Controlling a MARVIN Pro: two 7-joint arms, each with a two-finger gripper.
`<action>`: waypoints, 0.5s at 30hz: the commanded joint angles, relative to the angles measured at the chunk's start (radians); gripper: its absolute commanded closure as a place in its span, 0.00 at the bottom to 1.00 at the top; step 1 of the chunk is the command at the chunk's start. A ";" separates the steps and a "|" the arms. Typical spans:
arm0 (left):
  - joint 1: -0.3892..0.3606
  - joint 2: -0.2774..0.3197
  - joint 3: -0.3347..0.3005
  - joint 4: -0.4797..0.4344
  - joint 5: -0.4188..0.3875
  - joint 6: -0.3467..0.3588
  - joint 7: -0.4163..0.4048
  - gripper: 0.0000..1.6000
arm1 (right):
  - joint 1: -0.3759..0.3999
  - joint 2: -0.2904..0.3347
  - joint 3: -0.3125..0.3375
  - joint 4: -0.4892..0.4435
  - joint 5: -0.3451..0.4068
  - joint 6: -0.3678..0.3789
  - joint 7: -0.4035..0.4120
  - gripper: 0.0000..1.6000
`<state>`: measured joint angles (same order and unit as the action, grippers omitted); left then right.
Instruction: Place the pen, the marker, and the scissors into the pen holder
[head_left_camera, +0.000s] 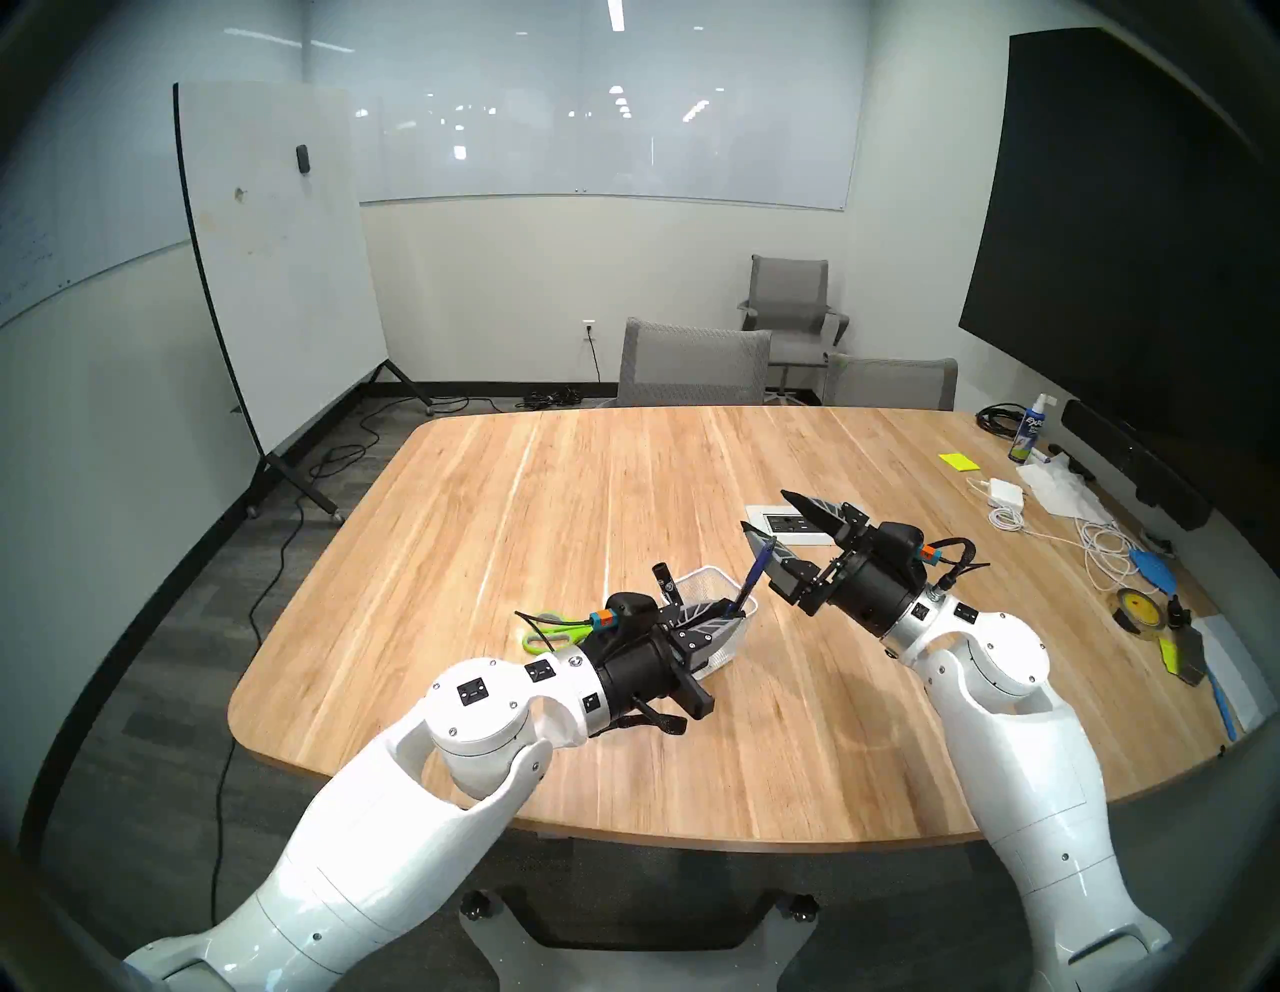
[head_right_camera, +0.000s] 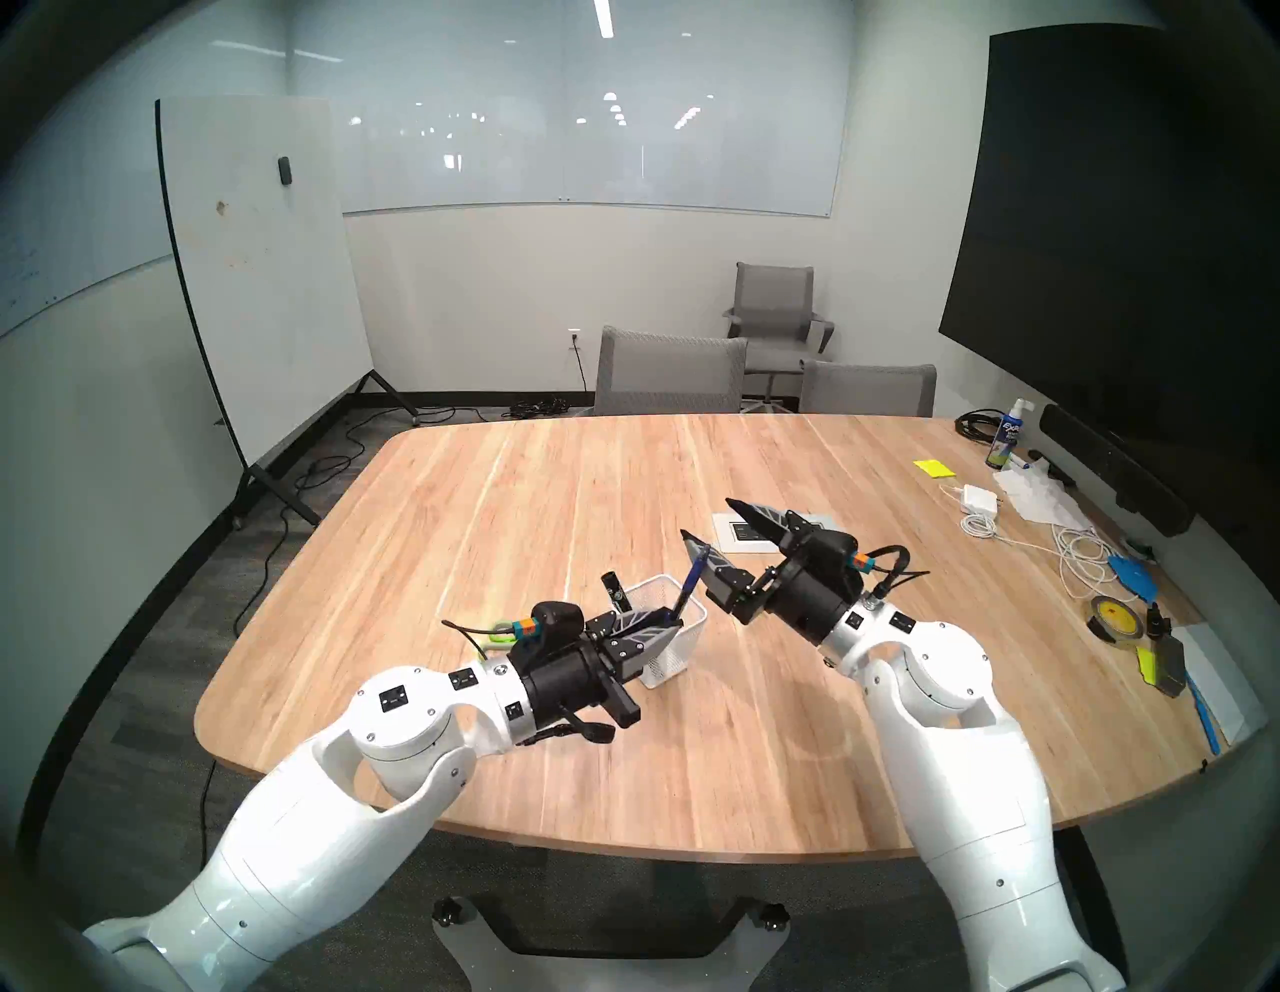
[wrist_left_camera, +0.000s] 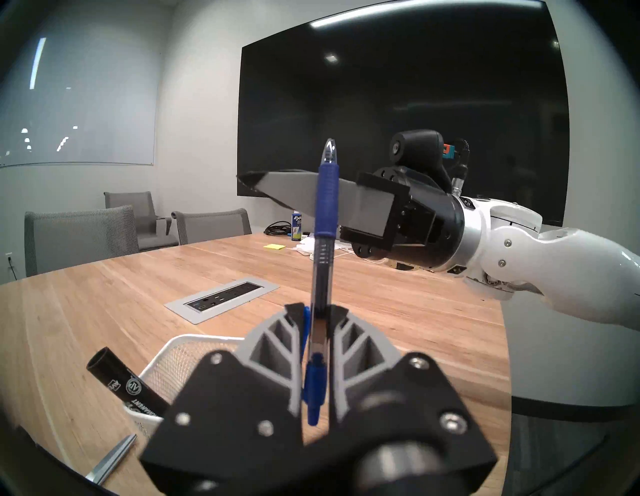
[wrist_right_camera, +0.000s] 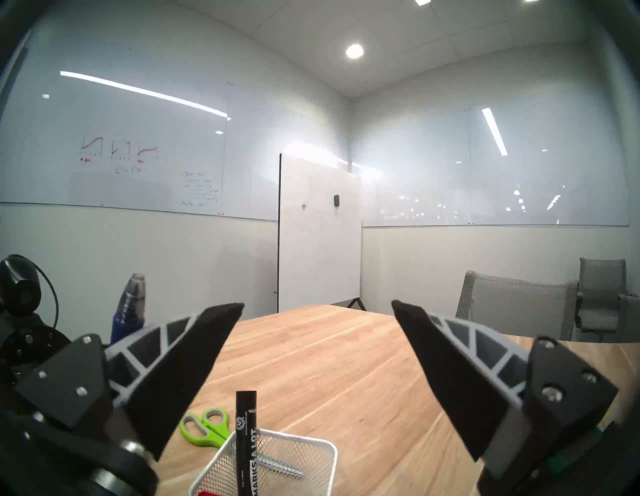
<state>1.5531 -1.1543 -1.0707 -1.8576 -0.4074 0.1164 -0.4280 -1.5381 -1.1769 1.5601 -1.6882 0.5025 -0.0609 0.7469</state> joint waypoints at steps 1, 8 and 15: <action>-0.009 -0.013 -0.005 -0.007 -0.005 -0.009 0.004 1.00 | 0.010 -0.008 -0.012 -0.033 -0.003 -0.004 0.000 0.00; -0.013 -0.017 -0.005 0.002 -0.006 -0.011 0.006 1.00 | 0.007 -0.011 -0.029 -0.037 -0.008 -0.003 -0.008 0.00; -0.009 -0.014 -0.008 0.004 -0.011 -0.017 0.006 1.00 | 0.026 -0.007 0.008 -0.010 -0.004 0.002 -0.053 0.00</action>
<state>1.5484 -1.1595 -1.0736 -1.8401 -0.4120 0.1129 -0.4222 -1.5387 -1.1871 1.5302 -1.7012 0.4938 -0.0587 0.7198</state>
